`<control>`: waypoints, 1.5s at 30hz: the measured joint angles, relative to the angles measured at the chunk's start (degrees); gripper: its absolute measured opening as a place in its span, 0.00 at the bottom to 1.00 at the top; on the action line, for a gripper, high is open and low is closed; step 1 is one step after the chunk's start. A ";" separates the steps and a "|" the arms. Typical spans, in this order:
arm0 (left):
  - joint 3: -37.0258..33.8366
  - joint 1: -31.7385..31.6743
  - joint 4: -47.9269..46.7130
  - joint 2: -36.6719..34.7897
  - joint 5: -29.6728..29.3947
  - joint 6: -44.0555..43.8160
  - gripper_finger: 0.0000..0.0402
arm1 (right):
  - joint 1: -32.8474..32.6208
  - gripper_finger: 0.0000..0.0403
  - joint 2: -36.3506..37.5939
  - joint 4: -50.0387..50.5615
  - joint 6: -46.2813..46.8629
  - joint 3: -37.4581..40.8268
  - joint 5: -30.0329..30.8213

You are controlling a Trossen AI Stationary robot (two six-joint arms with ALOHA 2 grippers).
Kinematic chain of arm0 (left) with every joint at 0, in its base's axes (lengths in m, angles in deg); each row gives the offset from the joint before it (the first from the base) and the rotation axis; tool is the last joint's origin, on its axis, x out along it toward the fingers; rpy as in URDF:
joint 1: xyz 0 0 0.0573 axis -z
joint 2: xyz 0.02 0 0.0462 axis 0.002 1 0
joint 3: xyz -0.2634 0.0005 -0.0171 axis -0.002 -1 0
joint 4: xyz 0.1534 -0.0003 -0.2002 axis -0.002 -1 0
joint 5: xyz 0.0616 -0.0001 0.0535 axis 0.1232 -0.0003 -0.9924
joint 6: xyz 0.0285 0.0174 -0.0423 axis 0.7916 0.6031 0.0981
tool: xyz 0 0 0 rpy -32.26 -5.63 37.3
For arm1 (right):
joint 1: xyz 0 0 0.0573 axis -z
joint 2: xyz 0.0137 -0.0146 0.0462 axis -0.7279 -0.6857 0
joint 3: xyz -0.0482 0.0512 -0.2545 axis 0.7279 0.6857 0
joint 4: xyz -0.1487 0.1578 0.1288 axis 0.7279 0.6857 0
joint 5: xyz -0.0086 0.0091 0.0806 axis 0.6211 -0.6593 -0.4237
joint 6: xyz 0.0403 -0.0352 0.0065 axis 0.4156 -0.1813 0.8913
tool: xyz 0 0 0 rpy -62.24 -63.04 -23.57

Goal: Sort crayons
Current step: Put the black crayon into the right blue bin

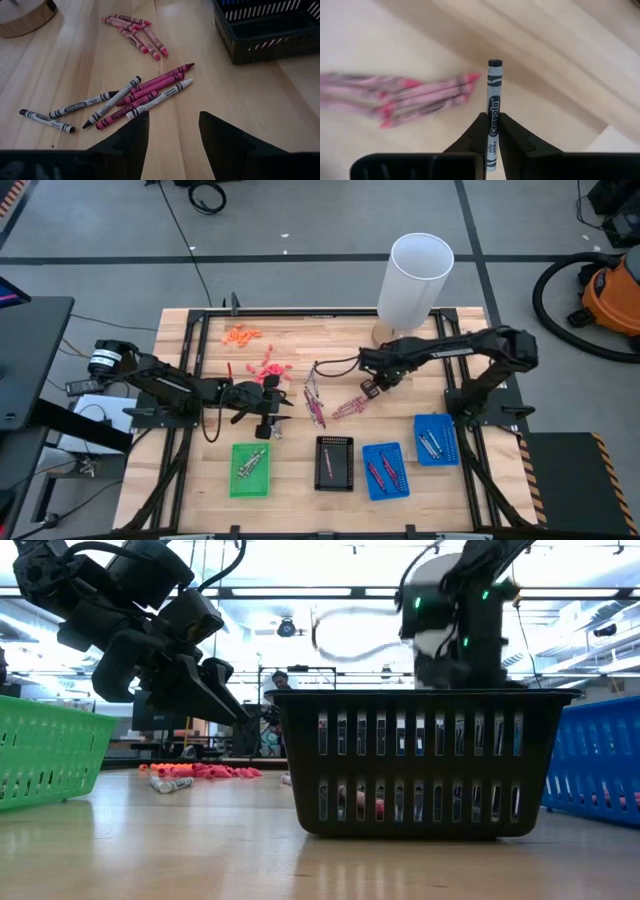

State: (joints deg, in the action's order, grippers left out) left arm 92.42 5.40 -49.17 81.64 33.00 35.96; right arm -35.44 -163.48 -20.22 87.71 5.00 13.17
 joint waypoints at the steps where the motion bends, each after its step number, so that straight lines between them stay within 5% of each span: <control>1: 0.00 0.00 0.00 0.00 0.00 -0.01 0.46 | -0.97 0.10 1.09 0.50 1.18 -0.02 -0.14; 13: 0.00 0.00 -0.02 0.00 0.04 -0.01 0.46 | -15.47 0.10 11.34 12.57 21.54 -0.06 -11.76; 26: 0.00 0.11 -0.04 0.00 0.37 -0.40 0.46 | -32.61 0.10 14.16 23.98 45.30 1.02 -12.77; 45: 0.00 0.20 1.31 0.00 0.22 -0.92 0.46 | -39.04 0.15 14.71 1.48 60.47 21.27 -14.45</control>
State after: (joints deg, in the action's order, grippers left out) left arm 92.42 5.60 -47.86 81.64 33.22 35.04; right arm -74.48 -148.77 -18.74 148.19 26.26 -1.28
